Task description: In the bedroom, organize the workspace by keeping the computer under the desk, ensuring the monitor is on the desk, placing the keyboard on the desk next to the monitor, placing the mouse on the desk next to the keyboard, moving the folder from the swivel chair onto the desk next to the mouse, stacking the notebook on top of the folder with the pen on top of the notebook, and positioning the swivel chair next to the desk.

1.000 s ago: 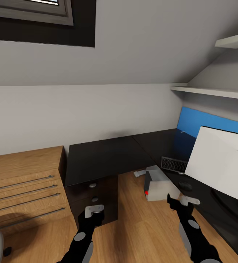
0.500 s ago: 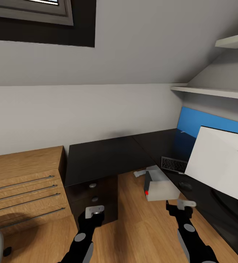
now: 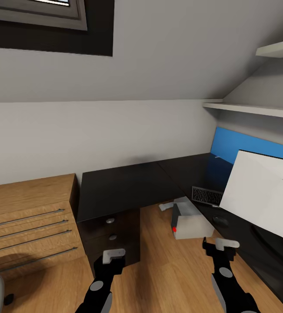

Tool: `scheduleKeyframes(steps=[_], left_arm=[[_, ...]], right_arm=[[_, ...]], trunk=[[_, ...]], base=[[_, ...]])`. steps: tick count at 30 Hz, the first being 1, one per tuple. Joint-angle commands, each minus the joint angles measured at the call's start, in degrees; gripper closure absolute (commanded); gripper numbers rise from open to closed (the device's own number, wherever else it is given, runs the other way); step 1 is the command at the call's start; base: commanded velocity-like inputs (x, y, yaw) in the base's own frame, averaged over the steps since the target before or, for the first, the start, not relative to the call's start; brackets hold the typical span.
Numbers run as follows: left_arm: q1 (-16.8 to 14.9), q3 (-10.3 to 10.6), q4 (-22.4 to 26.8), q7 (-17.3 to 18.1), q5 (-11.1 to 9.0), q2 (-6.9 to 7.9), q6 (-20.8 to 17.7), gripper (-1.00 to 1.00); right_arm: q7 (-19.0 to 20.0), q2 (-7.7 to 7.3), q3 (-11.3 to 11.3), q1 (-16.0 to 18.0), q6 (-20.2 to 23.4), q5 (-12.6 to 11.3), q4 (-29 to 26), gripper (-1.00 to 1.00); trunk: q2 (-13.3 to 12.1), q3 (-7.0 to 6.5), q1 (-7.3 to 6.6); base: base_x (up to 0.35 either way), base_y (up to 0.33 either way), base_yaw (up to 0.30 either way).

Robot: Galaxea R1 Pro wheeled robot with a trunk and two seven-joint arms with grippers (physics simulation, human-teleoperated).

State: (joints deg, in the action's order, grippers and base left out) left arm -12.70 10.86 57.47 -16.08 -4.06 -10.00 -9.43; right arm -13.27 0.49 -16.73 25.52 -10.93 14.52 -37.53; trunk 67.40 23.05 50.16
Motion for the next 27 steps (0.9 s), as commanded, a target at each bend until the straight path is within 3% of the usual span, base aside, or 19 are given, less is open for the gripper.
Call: scheduleKeyframes(steps=[1, 8, 11, 16, 20, 27], left_arm=[[-0.03, 0.1, 0.07, -0.35, -0.42, 0.0, -0.24, -1.0], [-0.04, 0.12, 0.09, -0.29, -0.43, 0.0, -0.24, -1.0], [-0.04, 0.14, 0.16, -0.25, -0.43, 0.0, -0.24, -1.0], [-0.04, 0.28, 0.18, -0.19, -0.43, 0.0, -0.29, -1.0], [-0.04, 0.29, 0.19, -0.19, -0.43, 0.0, -0.25, -1.0], [-0.03, 0.3, 0.19, -0.21, -0.43, 0.0, -0.24, -1.0]], right_arm=[[-0.11, -0.06, -0.23, 0.05, -0.16, 0.49, 0.05, -1.0], [-0.26, -0.76, -0.33, 0.24, -0.14, 0.36, 1.47, -1.0], [-0.27, -1.74, -0.42, 1.45, -0.09, 0.07, 3.93, -1.0], [-0.25, -3.34, -0.56, 2.45, -0.09, -2.8, 6.23, -1.0], [-0.27, -3.53, -0.58, 2.58, -0.12, -4.3, 6.51, -1.0], [-0.27, -3.68, -0.58, 2.61, -0.07, -4.76, 6.58, -1.0]], trunk=[[0.04, 0.06, 0.0], [0.04, 0.06, 0.0], [0.04, 0.06, 0.0], [0.04, 0.06, 0.0], [0.04, 0.06, 0.0], [0.04, 0.06, 0.0]], base=[[0.0, 0.0, 0.0], [0.0, 0.0, 0.0], [0.0, 0.0, 0.0], [0.128, 0.0, 0.0], [0.112, 0.0, 0.0], [0.099, 0.0, 0.0]])
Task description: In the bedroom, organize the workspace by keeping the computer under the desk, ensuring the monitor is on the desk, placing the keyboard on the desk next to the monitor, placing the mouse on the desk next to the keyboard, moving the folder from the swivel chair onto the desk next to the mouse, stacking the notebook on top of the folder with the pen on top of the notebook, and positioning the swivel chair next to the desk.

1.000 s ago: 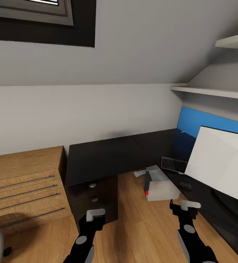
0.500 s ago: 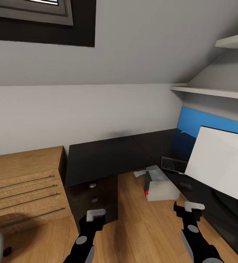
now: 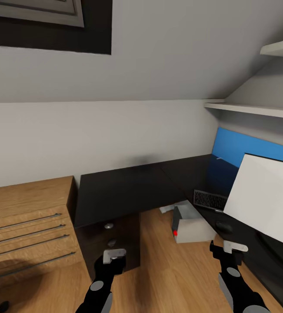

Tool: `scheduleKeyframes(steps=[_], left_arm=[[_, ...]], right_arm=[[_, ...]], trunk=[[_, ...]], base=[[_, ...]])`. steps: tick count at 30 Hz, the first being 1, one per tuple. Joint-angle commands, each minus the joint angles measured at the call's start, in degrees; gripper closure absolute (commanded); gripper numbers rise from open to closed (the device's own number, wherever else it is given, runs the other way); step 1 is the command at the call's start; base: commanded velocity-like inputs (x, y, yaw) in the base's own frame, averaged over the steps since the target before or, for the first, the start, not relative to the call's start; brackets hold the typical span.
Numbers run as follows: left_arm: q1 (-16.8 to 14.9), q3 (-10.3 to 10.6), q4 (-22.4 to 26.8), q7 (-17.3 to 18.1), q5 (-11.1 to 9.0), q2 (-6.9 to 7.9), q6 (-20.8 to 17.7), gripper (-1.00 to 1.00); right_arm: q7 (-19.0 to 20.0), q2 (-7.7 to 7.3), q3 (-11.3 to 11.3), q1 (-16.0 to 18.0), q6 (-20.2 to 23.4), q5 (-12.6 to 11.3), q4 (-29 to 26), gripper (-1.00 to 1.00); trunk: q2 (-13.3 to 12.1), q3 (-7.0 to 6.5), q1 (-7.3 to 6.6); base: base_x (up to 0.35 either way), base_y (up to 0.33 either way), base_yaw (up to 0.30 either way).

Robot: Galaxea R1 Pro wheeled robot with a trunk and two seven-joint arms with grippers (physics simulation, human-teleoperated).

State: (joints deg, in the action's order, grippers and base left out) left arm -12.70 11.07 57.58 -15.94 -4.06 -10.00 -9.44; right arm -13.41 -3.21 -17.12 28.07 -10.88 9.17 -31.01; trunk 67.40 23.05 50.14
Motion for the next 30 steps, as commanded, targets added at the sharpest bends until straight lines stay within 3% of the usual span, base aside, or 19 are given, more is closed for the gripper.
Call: scheduleKeyframes(steps=[1, 12, 20, 26, 30], left_arm=[[-0.04, 0.09, 0.08, -0.36, -0.42, 0.0, -0.25, -1.0], [-0.05, 0.09, -0.01, -0.4, -0.42, 0.0, -0.29, -1.0], [-0.04, 0.09, -0.01, -0.39, -0.42, 0.0, -0.29, -1.0], [-0.05, 0.09, -0.01, -0.4, -0.42, 0.0, -0.26, -1.0], [-0.05, 0.15, -0.01, -0.41, -0.42, 0.0, -0.24, -1.0]], right_arm=[[-0.13, 0.0, -0.2, 0.06, -0.11, 0.5, 0.06, -1.0], [-0.05, -2.0, -0.28, 0.06, -0.11, -4.27, 0.0, -1.0], [0.06, -1.95, -0.37, 0.06, -0.07, -5.36, 0.12, -1.0], [0.34, -1.82, -0.3, 0.06, 0.15, -10.23, 0.22, -1.0], [0.34, -1.81, -0.29, 0.06, 0.16, -11.53, 0.22, -1.0]], trunk=[[0.04, 0.06, 0.02], [0.04, 0.06, 0.02], [0.04, 0.06, 0.02], [0.04, 0.06, 0.02], [0.04, 0.06, 0.02]], base=[[0.211, 0.0, 0.0], [0.037, 0.0, 0.0], [0.0, 0.0, 0.0], [0.0, 0.0, 0.0], [0.0, 0.0, 0.0]])
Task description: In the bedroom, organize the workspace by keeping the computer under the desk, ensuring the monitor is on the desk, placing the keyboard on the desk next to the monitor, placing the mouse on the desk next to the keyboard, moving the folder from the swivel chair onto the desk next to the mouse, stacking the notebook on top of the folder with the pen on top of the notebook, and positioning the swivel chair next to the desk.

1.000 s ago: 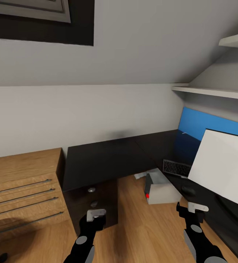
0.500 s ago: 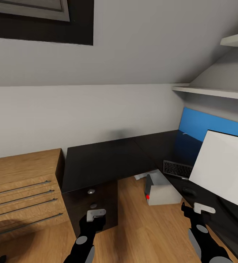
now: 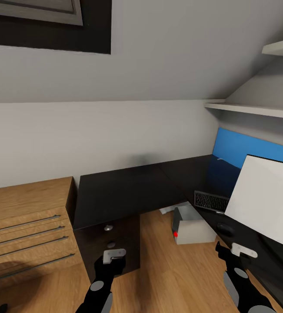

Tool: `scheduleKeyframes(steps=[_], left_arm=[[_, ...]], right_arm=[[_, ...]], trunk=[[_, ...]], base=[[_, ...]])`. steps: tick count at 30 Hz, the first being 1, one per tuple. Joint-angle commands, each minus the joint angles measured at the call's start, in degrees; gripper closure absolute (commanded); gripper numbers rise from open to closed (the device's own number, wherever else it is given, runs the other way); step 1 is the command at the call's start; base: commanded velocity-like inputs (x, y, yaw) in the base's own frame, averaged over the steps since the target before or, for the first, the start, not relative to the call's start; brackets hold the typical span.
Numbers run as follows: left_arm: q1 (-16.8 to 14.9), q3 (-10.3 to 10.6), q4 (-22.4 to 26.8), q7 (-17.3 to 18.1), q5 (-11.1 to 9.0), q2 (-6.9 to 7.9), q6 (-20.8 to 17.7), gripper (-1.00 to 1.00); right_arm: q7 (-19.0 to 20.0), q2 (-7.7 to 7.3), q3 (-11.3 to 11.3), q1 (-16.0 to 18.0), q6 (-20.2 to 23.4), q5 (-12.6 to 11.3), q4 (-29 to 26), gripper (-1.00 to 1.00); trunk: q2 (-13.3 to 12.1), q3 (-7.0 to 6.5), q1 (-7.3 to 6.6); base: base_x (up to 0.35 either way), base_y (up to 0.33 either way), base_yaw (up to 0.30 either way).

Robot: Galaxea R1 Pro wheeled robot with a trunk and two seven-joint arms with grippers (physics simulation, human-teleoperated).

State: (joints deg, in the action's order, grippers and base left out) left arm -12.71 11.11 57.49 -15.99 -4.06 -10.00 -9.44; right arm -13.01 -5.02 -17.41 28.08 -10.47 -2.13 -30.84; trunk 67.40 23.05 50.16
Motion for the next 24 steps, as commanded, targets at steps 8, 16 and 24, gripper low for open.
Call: scheduleKeyframes(steps=[8, 16, 24], left_arm=[[-0.01, 0.13, 0.08, -0.36, -0.42, 0.0, -0.23, -1.0], [-0.02, 0.14, 0.08, -0.36, -0.42, 0.0, -0.23, -1.0], [-0.03, 0.14, 0.08, -0.36, -0.42, 0.0, -0.23, -1.0]], right_arm=[[-0.08, 0.07, -0.04, 0.04, -0.35, -1.5, -0.05, -1.0], [-0.1, 0.16, -0.07, 0.04, -0.92, -1.7, -0.2, -1.0], [-0.08, 0.21, -0.04, 0.04, -1.95, -1.74, -0.19, -1.0]], trunk=[[0.04, 0.06, 0.0], [0.04, 0.06, 0.0], [0.04, 0.06, 0.0]], base=[[0.0, 0.0, 0.0], [0.0, 0.0, 0.0], [0.0, 0.0, 0.0]])
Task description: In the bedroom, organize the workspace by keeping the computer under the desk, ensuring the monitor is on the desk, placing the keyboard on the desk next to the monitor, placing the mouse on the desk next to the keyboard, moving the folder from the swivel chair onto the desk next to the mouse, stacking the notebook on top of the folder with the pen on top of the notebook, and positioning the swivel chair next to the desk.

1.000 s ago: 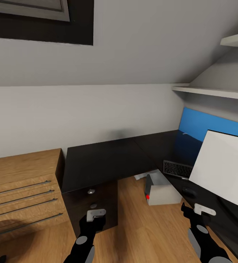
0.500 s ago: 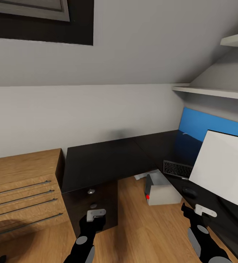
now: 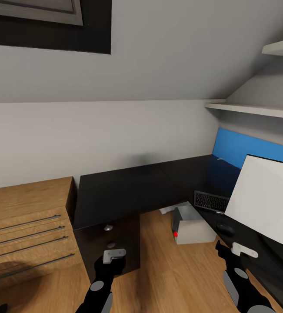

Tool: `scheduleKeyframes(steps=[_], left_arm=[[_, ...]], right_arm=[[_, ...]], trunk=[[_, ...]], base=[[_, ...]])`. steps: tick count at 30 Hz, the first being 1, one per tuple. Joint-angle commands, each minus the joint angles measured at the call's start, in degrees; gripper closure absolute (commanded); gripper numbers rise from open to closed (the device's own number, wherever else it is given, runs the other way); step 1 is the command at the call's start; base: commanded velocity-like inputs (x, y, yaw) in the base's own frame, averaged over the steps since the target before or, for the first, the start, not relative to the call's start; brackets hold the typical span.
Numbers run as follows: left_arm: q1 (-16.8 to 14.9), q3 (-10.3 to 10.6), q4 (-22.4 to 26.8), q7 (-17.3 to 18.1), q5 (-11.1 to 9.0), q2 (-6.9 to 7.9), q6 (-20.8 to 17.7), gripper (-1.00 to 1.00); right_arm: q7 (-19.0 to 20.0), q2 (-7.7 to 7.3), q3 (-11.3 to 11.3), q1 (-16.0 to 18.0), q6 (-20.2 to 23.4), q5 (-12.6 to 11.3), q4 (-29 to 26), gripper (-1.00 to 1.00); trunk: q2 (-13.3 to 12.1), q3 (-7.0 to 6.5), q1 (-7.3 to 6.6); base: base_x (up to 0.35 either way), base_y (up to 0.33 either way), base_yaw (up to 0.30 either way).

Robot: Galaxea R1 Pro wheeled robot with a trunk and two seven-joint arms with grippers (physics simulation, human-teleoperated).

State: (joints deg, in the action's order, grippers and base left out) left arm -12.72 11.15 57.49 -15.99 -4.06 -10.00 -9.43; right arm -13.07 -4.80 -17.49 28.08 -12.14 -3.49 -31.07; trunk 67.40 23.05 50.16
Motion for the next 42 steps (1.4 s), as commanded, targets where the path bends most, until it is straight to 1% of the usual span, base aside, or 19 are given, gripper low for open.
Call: scheduleKeyframes(steps=[1, 10, 18, 26, 42], left_arm=[[-0.03, 0.1, 0.08, -0.36, -0.42, 0.0, -0.24, -1.0], [-0.03, 0.1, 0.08, -0.36, -0.42, 0.0, -0.24, -1.0], [-0.02, 0.16, 0.08, -0.36, -0.42, 0.0, -0.26, -1.0], [-0.02, 1.39, 0.08, -0.36, -0.42, 0.0, -0.3, -1.0], [-0.03, 1.64, 0.08, -0.36, -0.42, 0.0, -0.31, -1.0]], right_arm=[[-0.03, 0.01, 0.03, 0.04, -0.32, -0.37, 0.05, -1.0], [-0.03, 0.05, 0.0, 0.04, -0.49, -0.37, 0.02, -1.0], [0.0, 0.05, 0.0, 0.04, -0.51, -0.37, 0.04, -1.0], [0.0, 0.05, -0.07, 0.04, -0.53, -0.34, 0.05, -1.0], [-0.09, -0.03, -0.18, 0.04, -0.44, -0.37, 0.17, -1.0]], trunk=[[0.04, 0.06, 0.0], [0.04, 0.06, 0.0], [0.04, 0.06, 0.0], [0.04, 0.06, 0.0], [0.04, 0.06, 0.0]], base=[[0.0, 0.0, 0.0], [0.011, 0.0, 0.0], [0.149, 0.0, 0.0], [0.03, 0.0, 0.0], [0.064, 0.0, 0.0]])
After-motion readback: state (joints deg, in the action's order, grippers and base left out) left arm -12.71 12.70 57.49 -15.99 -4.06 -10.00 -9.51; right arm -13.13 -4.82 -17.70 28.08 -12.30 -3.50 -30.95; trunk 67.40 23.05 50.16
